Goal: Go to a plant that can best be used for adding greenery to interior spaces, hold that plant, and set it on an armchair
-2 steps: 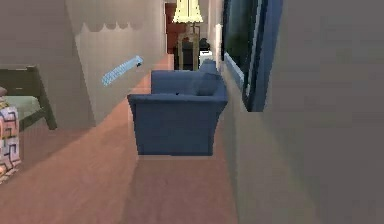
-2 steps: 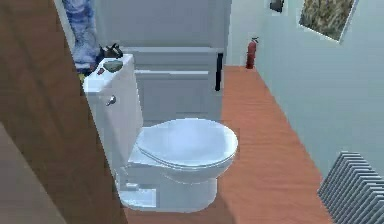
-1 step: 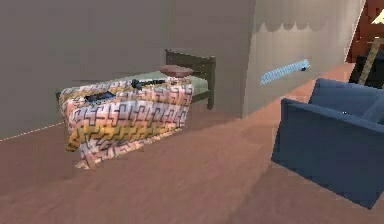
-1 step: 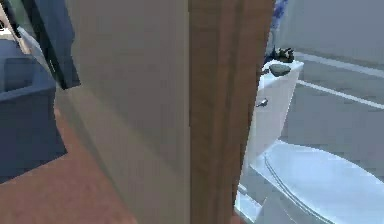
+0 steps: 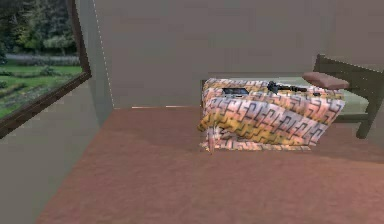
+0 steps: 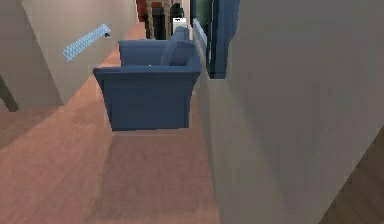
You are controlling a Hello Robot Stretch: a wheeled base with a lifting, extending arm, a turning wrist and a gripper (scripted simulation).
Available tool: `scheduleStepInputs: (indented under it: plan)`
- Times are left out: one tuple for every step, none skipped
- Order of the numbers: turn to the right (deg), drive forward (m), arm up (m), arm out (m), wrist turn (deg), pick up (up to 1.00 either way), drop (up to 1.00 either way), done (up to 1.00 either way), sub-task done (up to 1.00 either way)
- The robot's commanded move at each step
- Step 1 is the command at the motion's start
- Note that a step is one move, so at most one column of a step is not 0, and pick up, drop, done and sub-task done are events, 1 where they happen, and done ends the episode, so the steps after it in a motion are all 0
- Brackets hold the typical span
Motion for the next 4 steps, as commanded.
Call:
scheduleStepInputs:
  plan:
    - [0.0,0.05,0.0,0.0,0.0,0.0,0.0,0.0,0.0]
    - [45.0,0.0,0.0,0.0,0.0,0.0,0.0,0.0,0.0]
    - [9.0,0.0,0.0,0.0,0.0,0.0,0.0,0.0,0.0]
    - [0.0,1.0,0.0,0.0,0.0,0.0,0.0,0.0,0.0]
